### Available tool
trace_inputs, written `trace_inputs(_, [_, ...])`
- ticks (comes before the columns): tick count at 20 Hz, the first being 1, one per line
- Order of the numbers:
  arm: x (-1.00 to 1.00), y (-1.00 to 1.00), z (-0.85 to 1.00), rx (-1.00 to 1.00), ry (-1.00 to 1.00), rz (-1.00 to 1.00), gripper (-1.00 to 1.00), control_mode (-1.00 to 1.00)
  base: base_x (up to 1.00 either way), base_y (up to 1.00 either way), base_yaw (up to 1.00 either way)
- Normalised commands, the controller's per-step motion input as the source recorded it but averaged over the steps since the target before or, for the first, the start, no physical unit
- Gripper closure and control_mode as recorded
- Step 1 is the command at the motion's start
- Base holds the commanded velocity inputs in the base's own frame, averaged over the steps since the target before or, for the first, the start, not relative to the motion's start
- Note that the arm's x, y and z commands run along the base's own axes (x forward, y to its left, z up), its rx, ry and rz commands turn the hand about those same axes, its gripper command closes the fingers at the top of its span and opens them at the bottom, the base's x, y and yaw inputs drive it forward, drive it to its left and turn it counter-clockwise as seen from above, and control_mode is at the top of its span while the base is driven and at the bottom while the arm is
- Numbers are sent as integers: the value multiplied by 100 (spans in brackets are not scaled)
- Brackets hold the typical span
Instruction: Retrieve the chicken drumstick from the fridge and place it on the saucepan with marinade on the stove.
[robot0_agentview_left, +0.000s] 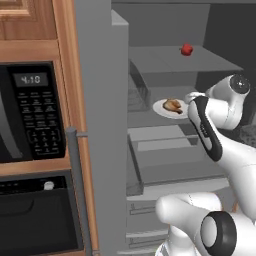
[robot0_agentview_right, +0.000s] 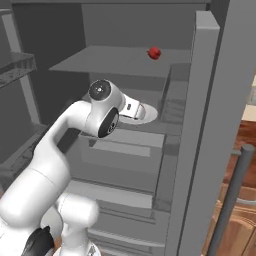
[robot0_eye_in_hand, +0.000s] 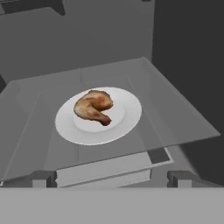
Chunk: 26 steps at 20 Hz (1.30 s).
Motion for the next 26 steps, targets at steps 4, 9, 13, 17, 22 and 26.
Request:
trace_inputs(4, [0,0,0,0,0,0,-100,100,31,0,0])
trace_inputs(9, [0,0,0,0,0,0,-100,100,27,1,0])
trace_inputs(13, [28,16,0,0,1,0,-100,-100,25,12,0])
trace_inputs(17, [46,29,0,-1,10,1,-100,-100,0,0,0])
trace_inputs(22, [11,14,0,-4,9,4,-100,-100,0,0,0])
trace_inputs(26, [0,0,-11,0,1,1,-100,-100,0,0,0])
